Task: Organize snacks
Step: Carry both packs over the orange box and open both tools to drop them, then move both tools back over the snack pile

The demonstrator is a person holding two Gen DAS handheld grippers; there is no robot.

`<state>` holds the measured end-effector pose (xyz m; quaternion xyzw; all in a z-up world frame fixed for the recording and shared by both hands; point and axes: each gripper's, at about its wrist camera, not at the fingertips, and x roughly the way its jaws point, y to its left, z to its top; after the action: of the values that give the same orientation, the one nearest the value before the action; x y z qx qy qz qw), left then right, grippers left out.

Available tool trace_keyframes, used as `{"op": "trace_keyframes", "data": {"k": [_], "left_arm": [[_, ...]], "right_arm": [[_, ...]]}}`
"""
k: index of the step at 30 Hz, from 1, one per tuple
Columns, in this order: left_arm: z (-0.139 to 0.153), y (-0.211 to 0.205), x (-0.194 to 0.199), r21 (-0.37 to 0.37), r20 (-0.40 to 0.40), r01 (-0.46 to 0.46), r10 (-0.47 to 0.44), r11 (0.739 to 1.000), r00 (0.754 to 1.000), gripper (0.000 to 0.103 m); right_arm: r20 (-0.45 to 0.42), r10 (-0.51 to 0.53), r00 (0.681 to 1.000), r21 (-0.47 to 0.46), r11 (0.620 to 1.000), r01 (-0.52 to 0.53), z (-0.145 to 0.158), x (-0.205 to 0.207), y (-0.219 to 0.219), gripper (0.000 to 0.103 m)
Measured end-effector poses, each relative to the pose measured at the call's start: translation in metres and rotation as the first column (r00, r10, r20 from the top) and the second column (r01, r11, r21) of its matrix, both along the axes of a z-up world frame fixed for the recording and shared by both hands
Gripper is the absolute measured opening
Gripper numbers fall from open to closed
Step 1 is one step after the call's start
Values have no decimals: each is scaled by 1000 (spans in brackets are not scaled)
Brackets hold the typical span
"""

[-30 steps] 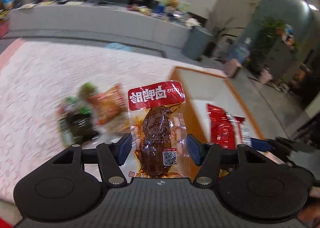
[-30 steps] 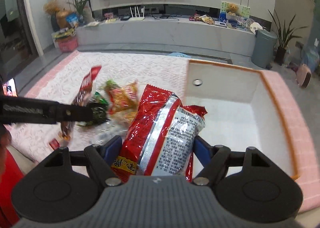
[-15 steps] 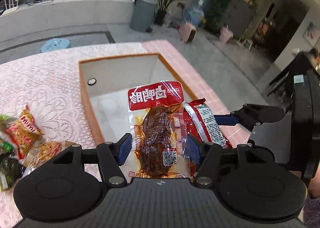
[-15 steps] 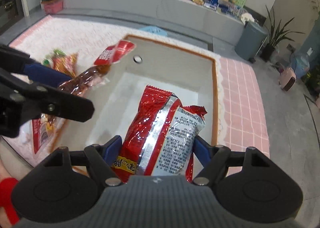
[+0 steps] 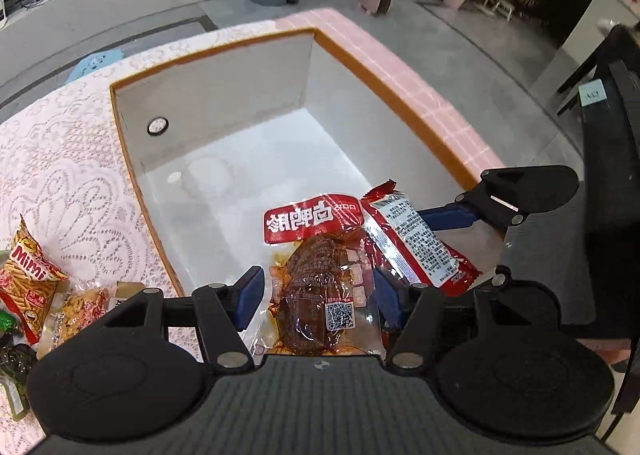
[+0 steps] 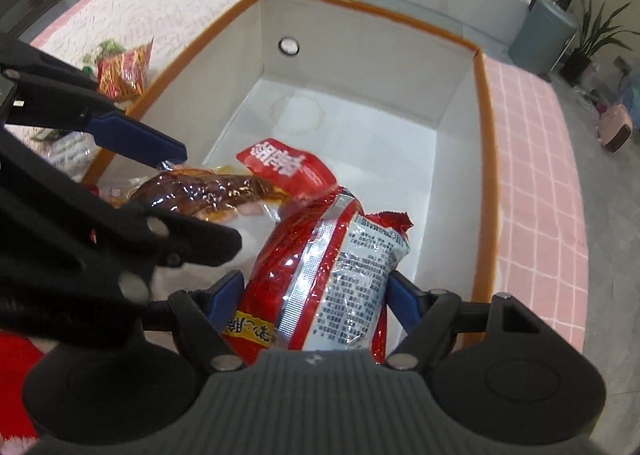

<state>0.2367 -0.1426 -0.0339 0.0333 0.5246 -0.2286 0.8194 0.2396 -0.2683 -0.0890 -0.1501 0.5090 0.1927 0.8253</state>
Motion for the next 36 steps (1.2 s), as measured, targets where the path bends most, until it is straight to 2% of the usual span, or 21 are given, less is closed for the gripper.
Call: {"op": "trace_keyframes", "data": {"k": [5,14,16,20,22,29,32,36], "left_arm": [[-8,-1,6,15,-49,-8,9,1000,999,67],[-6,2,2,20,-39,-18,19,1000,999,70],[-2,5,0,11,-33,-29,29,1000,999,77],[9,13,-5,-13,-19,-38,38,999,999,77],[15,16,-8,-17,-8,-39,39,999,999,77],[33,32,-18,-29,-8,-62,62,998,998,77],[42,42,-27,-45,10,-68,68,997,998,77],[53,59,-41,-30,40,-71,72,997,997,77]], "right_arm": [[-20,31,999,-58,998,-32,-8,4,8,75],[-28,35,999,-71,997,-37,-8,4,11,73],[-25,33,999,-74,997,-35,-5,3,12,78],[-22,21,1000,-77,997,-22,-1,2,13,82],[-23,13,1000,-81,997,-15,2,0,14,88],[-11,-1,1000,-136,991,-1,21,-12,26,92],[6,-4,1000,-118,993,4,34,-20,30,92],[22,-17,1000,-47,999,18,52,-35,38,92]]}}
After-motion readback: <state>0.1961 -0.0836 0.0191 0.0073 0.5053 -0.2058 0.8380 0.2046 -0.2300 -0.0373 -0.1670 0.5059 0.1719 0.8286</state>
